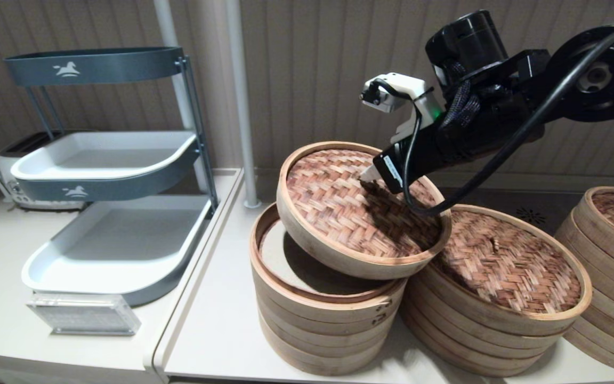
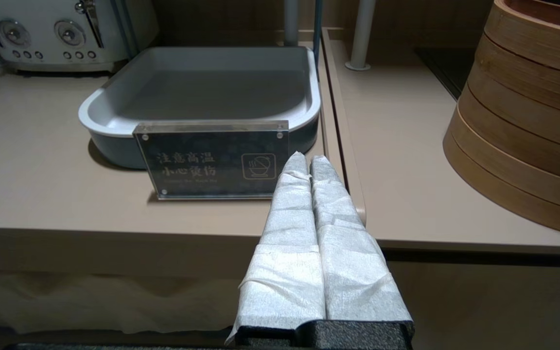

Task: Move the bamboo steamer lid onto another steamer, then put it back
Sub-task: Put the steamer

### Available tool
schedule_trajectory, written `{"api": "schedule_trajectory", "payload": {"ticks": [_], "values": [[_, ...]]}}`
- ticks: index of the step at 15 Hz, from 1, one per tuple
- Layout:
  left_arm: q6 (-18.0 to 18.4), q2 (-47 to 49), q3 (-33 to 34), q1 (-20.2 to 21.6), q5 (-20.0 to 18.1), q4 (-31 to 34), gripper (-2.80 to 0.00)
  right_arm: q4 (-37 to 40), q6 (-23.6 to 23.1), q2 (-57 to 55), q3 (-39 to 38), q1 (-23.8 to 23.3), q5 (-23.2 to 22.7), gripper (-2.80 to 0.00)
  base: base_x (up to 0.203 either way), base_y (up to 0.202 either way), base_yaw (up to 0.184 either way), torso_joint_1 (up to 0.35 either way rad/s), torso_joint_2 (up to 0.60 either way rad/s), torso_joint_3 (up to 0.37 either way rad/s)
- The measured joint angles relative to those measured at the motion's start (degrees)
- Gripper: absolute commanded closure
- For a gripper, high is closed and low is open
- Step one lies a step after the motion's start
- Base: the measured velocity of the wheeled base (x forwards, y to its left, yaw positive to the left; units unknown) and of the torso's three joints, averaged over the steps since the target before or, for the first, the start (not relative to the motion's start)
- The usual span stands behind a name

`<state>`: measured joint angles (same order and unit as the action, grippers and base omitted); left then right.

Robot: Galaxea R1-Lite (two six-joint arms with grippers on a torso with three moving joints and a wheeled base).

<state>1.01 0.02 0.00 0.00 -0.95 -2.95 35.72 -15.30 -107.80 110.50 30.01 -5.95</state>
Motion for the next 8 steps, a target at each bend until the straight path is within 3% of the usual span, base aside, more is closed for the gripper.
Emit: {"api": "schedule_trajectory", "payload": {"ticks": [8], "values": [[0.0, 0.0, 0.0, 0.0, 0.0, 0.0, 0.0, -2.5, -0.5, -1.0, 0.1, 1.0, -1.6, 0.0, 0.0, 0.0, 0.0, 0.0, 0.0, 0.0]]}}
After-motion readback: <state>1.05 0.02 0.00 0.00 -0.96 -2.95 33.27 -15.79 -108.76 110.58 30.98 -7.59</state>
